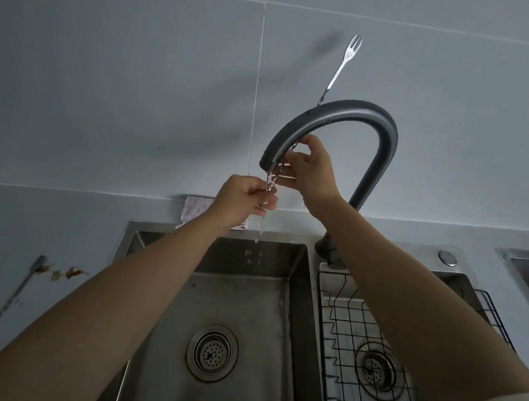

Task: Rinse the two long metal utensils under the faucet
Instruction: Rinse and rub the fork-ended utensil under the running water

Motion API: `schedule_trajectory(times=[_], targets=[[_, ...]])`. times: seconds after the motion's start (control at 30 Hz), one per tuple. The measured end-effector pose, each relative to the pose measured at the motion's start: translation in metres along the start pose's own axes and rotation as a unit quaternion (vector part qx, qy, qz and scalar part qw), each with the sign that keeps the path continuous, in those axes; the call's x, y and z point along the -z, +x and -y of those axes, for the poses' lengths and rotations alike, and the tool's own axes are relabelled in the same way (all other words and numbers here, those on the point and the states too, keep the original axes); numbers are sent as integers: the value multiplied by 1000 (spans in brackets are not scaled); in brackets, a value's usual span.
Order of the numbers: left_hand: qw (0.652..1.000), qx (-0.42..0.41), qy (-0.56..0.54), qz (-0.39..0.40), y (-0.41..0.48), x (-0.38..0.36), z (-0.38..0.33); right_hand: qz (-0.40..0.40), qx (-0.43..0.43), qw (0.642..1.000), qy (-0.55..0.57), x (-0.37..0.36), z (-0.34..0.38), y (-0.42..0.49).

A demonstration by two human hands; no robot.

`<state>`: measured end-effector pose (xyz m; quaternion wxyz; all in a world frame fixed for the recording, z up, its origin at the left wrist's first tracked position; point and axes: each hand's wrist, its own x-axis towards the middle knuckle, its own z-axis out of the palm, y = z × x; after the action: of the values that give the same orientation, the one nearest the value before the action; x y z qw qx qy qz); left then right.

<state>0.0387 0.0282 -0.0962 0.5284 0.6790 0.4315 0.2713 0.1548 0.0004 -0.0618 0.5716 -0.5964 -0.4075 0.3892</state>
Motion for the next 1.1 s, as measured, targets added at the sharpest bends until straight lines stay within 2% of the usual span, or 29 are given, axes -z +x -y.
schedule_trajectory(times=[0.17, 0.23, 0.33, 0.43, 0.53, 0.6, 0.8, 0.93, 1.1], targets=[[986, -50, 154, -33, 1, 0, 5, -1, 2, 1000, 0, -1, 1, 0], [980, -60, 181, -50, 0, 1, 9, -6, 0, 1000, -4, -1, 0, -1], [987, -55, 142, -51, -2, 1, 11, -7, 0, 1000, 3, -1, 0, -2], [1000, 21, 0, -16, -3, 2, 8, -6, 3, 1000, 7, -2, 1, -1], [988, 95, -120, 14, -4, 4, 4, -6, 4, 1000, 7, -1, 3, 1], [982, 106, -153, 27, -5, 5, 2, 3, 0, 1000, 8, -1, 3, 1], [996, 63, -62, 8, -6, 8, 2, 31, -15, 999, 21, -5, 0, -8], [999, 31, 14, 24, -6, 5, 8, 30, -9, 999, 18, -5, -1, -9], [999, 16, 22, 31, -3, 2, 12, 43, 7, 999, 23, -5, -2, -10]])
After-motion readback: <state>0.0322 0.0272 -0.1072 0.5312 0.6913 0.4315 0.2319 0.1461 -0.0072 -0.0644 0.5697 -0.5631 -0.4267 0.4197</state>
